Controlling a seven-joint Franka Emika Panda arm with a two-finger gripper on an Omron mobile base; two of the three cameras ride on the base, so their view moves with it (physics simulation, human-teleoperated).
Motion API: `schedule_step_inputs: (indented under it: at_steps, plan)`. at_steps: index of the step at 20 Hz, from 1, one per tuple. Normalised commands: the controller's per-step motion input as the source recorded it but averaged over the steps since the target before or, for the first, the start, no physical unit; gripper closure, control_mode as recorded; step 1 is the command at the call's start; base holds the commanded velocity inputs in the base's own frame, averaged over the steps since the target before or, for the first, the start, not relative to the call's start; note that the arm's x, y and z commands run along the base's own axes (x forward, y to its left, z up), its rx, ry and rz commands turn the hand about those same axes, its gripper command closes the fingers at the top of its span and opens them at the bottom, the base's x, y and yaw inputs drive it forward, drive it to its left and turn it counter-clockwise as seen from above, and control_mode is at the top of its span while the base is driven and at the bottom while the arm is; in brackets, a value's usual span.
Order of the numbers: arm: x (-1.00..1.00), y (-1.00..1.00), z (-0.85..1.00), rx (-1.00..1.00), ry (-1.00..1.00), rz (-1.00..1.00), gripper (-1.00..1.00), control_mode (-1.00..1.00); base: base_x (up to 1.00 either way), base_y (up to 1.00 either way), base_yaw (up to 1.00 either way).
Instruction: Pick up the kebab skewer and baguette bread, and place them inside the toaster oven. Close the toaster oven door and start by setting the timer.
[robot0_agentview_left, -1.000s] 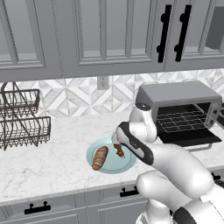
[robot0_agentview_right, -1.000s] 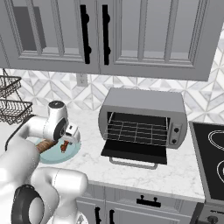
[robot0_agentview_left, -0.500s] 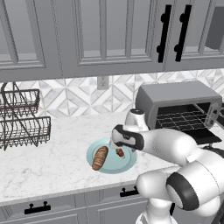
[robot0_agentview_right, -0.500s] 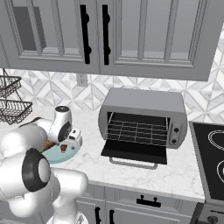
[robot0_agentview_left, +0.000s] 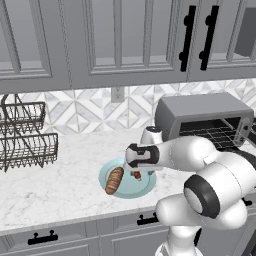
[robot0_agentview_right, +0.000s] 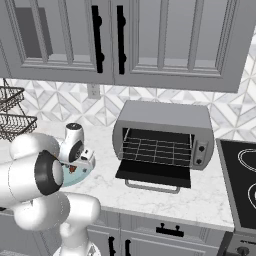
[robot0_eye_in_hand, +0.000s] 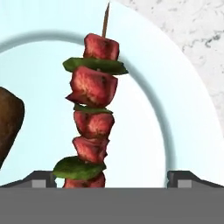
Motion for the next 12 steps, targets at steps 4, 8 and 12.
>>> schedule_step_inputs:
  at_steps: [4,8,12]
  plan:
    - [0.0,0.07,-0.18,0.0,0.0,0.0,-1.0,-1.0,0.0,0.0,0.0]
    - [0.0,0.12,-0.39,0.0,0.05,0.0,1.0,-1.0,0.0,0.0,0.0]
    - [0.0,0.0,-0.22,0.0,0.02,0.0,1.0,-1.0,0.0,0.0,0.0]
